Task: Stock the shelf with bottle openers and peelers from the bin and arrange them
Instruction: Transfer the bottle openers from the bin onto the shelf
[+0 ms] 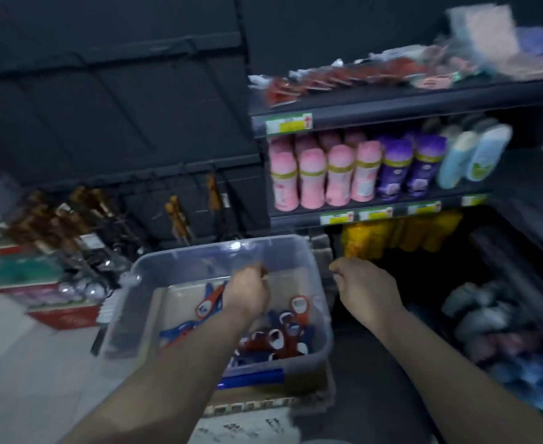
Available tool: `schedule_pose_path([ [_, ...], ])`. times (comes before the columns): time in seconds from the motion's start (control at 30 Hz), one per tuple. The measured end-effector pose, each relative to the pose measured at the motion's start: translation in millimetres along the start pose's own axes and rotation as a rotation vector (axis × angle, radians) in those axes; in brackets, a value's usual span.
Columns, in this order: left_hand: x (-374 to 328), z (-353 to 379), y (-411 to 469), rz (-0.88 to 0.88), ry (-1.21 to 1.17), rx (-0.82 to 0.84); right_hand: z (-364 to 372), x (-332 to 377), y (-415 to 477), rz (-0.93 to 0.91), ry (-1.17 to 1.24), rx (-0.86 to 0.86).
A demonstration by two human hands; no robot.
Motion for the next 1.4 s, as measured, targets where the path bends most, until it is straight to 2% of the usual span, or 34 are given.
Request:
schedule_pose_path([
  [0.17, 102, -17, 10, -0.204, 0.063, 0.131, 53, 61, 24, 0.007, 0.164, 0.136],
  [0.27, 137, -12, 6, -0.268, 0.094, 0.245, 86, 77, 29, 0.021, 0.107, 0.29],
  [0.43, 156, -1, 2, -0.28, 0.039, 0.3, 125, 89, 33, -0.045, -0.068, 0.542],
  [0.53, 157, -3, -3, -0.286, 0.01, 0.289, 146, 105, 36, -0.075, -0.023, 0.713],
  [0.63, 164, -2, -7, -0.335, -0.019, 0.305, 166, 122, 37, -0.164, 0.017, 0.787],
  [0.77, 167, 3, -6, -0.37, 0.009, 0.344, 184, 125, 39, -0.245, -0.172, 0.808],
  [0.9, 160, 13, 9, -0.368, 0.084, 0.365, 187, 113, 44, -0.265, -0.191, 0.842],
  [1.1, 119, 41, 45, -0.126, 0.262, 0.341, 173, 83, 56, -0.069, -0.008, 0.748],
  [1.3, 109, 63, 61, -0.184, 0.382, 0.431, 159, 68, 70, 0.063, 0.197, 0.631],
  [1.4, 108, 65, 62, -0.188, 0.414, 0.459, 154, 66, 73, 0.049, 0.218, 0.617],
])
Point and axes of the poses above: each hand's wrist, its own y-axis towards the middle knuckle, its own z-axis out of the palm, x = y × z, the point moved 5 cm from there along y, towards the middle knuckle, and after that the axes turned 5 degrees about -z, right-handed, at the moved point
